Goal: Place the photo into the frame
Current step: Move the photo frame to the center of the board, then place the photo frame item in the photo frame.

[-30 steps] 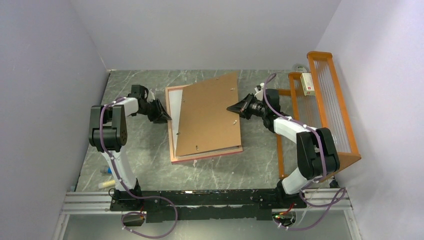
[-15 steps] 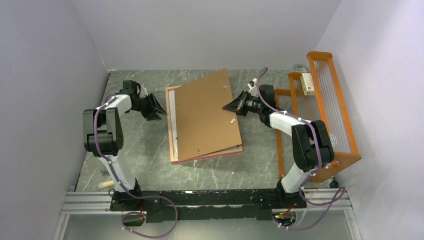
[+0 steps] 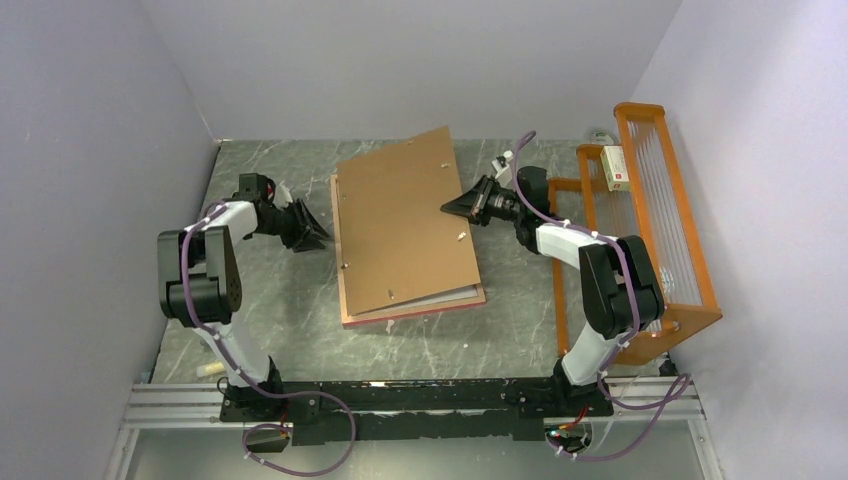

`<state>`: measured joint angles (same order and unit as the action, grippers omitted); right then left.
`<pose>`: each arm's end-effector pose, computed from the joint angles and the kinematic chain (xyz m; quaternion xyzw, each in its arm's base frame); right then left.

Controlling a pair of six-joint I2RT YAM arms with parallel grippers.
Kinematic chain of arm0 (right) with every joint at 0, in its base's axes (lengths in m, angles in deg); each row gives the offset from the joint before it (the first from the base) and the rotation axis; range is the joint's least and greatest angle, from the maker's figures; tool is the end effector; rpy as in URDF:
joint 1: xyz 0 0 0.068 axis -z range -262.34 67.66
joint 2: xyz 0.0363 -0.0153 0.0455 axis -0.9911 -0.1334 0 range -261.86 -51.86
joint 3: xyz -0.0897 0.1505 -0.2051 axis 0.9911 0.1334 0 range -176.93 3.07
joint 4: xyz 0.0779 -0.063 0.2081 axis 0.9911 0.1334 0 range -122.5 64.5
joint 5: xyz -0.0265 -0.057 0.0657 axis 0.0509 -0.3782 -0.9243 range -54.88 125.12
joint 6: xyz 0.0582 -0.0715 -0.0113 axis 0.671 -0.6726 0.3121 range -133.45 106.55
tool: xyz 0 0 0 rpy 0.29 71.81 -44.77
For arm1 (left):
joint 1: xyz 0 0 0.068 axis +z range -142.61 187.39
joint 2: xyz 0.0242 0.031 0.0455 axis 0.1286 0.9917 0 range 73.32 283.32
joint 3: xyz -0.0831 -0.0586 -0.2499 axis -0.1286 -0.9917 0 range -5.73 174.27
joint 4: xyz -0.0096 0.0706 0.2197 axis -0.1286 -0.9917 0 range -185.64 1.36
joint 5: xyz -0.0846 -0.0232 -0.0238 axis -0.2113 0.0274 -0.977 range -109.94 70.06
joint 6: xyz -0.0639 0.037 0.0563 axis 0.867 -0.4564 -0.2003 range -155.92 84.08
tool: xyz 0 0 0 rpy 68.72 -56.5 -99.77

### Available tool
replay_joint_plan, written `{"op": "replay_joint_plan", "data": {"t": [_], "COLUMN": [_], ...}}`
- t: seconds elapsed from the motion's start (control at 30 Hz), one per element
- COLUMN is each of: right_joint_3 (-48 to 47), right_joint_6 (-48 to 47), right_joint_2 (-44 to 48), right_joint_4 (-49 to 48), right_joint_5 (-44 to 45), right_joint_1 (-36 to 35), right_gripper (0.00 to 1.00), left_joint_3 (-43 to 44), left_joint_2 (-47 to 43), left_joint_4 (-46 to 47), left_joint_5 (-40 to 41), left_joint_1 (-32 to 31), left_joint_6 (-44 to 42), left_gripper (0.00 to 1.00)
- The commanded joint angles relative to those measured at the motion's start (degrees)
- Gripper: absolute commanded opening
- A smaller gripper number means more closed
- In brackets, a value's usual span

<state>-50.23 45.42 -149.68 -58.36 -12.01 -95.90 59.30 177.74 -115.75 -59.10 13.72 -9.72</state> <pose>0.3481 0.1471 0.2241 0.0717 0.7770 0.5778 0.2393 0.3461 -0.0148 0.1506 -0.1928 0.9046 -0.3563 0.1324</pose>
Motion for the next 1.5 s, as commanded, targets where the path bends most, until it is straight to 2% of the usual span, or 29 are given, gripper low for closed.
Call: {"op": "replay_joint_plan", "data": {"t": [0.0,0.07,0.3,0.53,0.67,0.83,1.03,1.2,1.47], "right_joint_3": [-0.1,-0.2,-0.8,0.2,0.5,1.2,1.9,1.8,1.9], "right_joint_6": [5.6,5.9,6.5,10.4,10.2,9.9,10.4,11.3,11.4], "right_joint_2": [2.5,2.6,3.2,3.1,3.6,4.4,4.8,4.7,4.2], "right_joint_4": [-16.4,-17.7,-19.3,-26.2,-26.4,-26.5,-27.3,-28.1,-25.5], "right_joint_5": [-2.6,-2.4,-0.5,0.8,1.3,1.4,2.0,1.7,-0.7], "right_joint_1": [-0.3,-0.6,-1.5,-1.8,-2.0,-2.2,-2.5,-2.6,-2.5], "right_gripper": [0.00,0.00,0.00,0.00,0.00,0.00,0.00,0.00,0.00], "left_joint_3": [-0.6,-0.3,4.0,5.0,4.4,1.2,0.7,1.3,1.3], "left_joint_2": [-8.1,-10.2,-14.4,-16.1,-17.7,-21.2,-24.3,-25.0,-26.1], "left_joint_4": [-0.4,-1.9,-12.3,-20.2,-21.0,-16.8,-14.4,-17.6,-21.3], "left_joint_5": [0.8,3.4,22.6,37.4,37.8,31.8,28.8,33.9,43.4], "left_joint_1": [-1.0,-2.5,-9.6,-15.1,-16.4,-17.0,-18.0,-18.1,-17.9], "left_joint_6": [-0.7,-1.1,0.0,3.6,4.0,1.8,-2.9,-4.5,0.8], "left_gripper": [0.40,0.41,0.40,0.40,0.38,0.37,0.39,0.42,0.24]}}
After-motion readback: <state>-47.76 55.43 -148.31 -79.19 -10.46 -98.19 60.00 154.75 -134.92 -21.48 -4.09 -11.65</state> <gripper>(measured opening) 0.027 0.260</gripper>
